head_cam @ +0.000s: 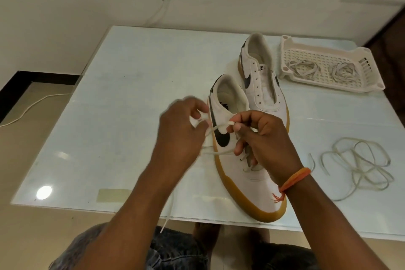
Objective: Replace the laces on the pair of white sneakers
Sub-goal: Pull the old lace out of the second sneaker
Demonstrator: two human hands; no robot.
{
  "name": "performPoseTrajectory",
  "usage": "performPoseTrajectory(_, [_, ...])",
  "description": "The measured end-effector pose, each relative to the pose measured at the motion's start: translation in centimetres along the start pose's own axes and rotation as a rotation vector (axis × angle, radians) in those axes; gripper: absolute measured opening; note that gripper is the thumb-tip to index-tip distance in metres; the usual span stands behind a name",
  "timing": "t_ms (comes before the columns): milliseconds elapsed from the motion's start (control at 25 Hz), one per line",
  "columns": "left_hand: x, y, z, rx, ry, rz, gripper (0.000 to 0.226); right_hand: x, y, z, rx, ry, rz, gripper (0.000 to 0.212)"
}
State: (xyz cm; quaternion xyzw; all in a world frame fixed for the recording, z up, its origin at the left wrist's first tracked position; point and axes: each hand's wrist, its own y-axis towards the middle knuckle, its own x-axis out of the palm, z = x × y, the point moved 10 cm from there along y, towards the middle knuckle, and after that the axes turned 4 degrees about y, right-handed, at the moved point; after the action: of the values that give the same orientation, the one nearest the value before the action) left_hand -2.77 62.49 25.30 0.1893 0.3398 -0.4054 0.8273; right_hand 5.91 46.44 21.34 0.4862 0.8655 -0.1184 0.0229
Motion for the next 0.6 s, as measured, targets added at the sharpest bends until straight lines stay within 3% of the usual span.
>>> performPoseTrajectory(120, [3.3,-1.9,0.1,-0.072,-0.179,-0.127,0.025,0.0,0.0,0.1,-0.019,0.023,-0.007,0.015])
performPoseTrajectory(320, [4.5,-0.9,0.0,-0.096,-0.263,-0.169,0.009,-1.0,0.0,-0.2,-0.090,0.012,0.091,0.028])
performPoseTrajectory(600, [6.5,-2.0,-2.2,-0.411,-0.632,-0.371,0.016,-0.2,-0.4,0.0,-0.121,0.005,-0.010,0.028])
